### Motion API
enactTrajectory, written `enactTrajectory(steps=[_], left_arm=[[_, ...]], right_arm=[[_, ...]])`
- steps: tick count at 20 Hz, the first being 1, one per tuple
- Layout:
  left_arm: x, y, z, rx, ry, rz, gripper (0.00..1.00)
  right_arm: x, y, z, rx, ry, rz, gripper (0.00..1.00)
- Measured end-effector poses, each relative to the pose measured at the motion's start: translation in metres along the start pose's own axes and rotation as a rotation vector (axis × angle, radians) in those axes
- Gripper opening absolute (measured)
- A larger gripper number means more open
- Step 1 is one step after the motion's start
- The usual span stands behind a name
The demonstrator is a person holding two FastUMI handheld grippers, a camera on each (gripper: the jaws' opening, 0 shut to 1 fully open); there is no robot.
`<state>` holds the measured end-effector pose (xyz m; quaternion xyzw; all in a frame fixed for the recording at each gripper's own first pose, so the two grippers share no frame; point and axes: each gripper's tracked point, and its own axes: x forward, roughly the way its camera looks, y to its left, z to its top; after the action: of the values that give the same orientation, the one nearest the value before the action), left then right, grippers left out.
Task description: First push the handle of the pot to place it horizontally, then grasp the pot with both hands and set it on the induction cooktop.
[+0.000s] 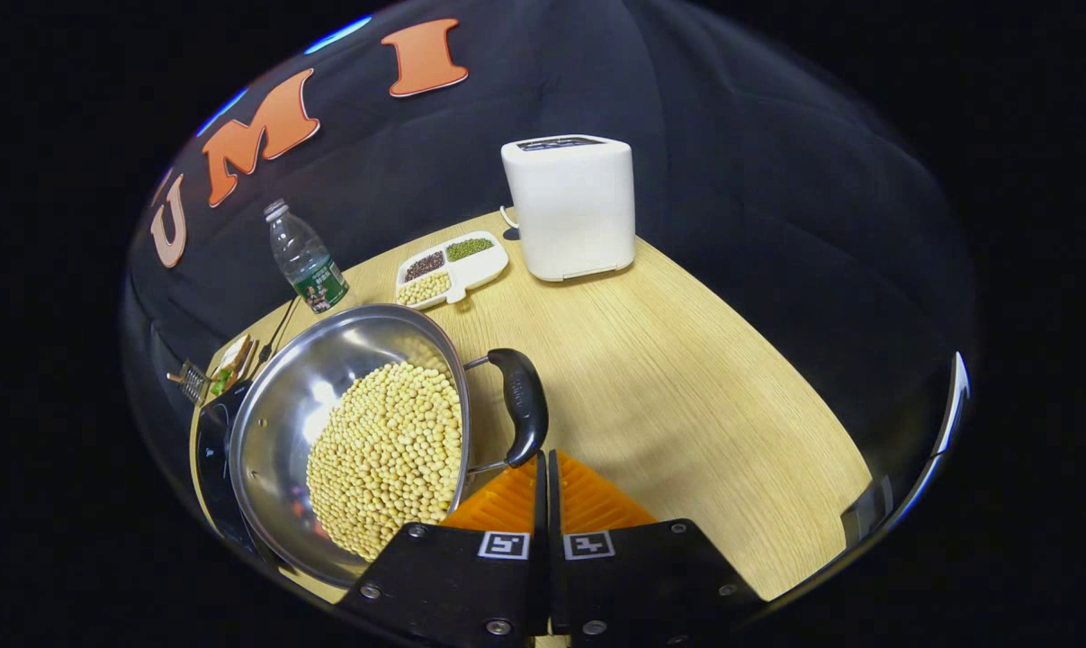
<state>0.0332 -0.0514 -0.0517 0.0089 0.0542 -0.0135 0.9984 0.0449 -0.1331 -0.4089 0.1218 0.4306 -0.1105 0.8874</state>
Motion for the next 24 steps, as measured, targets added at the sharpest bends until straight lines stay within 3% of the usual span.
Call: enactTrajectory(steps=[11,16,24], left_arm=[[0.008,-0.052,-0.050,-0.023,0.027,-0.040,0.99],[0.023,-0.105,-0.094,-0.055,0.068,-0.097,0.98],[0.036,-0.227,-0.164,-0.079,0.083,-0.251,0.98]], right_arm=[[-0.004,-0.011,0.018,-0.043,-0.061,-0.034,0.00],[-0.026,-0.017,0.026,-0.019,-0.115,-0.008,0.00],[-0.044,-0.011,0.046,-0.065,-0.235,0.058,0.01]])
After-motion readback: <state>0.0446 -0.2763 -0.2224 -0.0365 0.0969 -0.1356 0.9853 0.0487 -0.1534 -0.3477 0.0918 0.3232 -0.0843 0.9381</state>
